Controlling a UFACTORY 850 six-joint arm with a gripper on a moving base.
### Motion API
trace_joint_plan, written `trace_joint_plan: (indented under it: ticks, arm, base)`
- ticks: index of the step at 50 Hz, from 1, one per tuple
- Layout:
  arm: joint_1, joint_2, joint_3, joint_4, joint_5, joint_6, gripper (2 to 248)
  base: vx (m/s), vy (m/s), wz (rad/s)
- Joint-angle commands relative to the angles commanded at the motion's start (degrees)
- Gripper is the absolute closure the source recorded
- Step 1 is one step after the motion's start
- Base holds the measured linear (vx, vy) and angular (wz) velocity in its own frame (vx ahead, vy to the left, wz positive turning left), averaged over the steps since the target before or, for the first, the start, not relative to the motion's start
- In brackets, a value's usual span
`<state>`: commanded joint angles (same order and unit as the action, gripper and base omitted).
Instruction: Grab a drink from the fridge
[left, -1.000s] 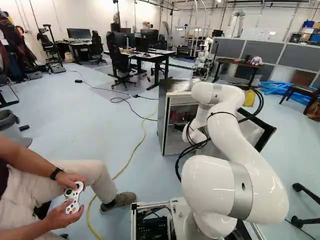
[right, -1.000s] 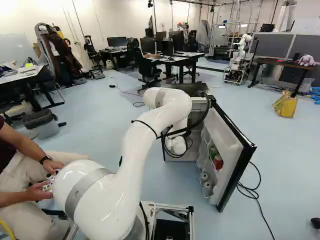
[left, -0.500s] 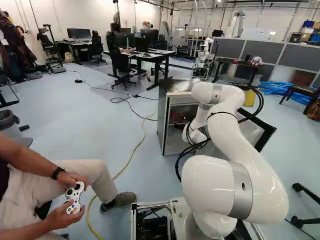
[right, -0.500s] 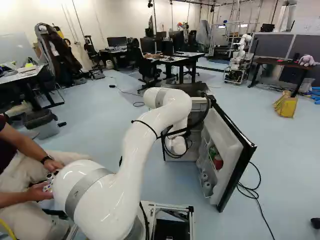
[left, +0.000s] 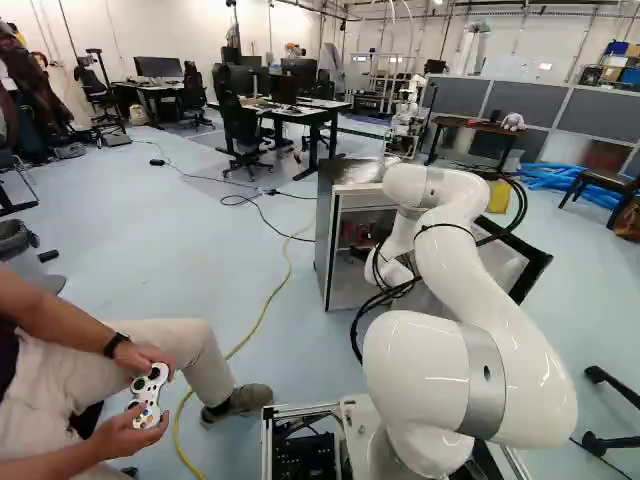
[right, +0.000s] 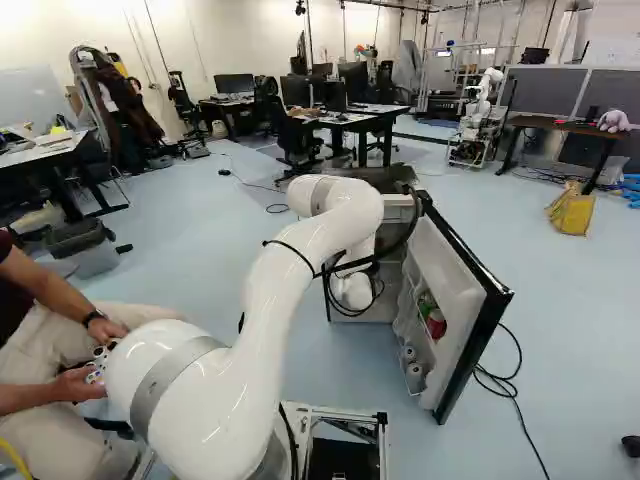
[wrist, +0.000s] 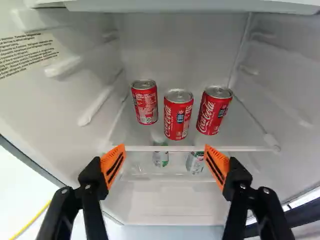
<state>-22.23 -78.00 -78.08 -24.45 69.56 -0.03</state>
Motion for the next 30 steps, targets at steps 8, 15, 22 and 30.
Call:
trace_joint_plan:
  ticks: [8,15,22,30]
  arm:
    - [0.00,0.00,0.00,0.00,0.00,0.00,52]
    - [0.00,0.00,0.00,0.00,0.00,0.00,65]
    - [0.00,0.00,0.00,0.00,0.00,0.00,84]
    - [0.00,0.00,0.00,0.00,0.00,0.00,83]
  base:
    - [0.000,0.000,0.000]
    - [0.000,0.000,0.000]
    - [0.000,0.000,0.000]
    - [0.000,0.000,0.000]
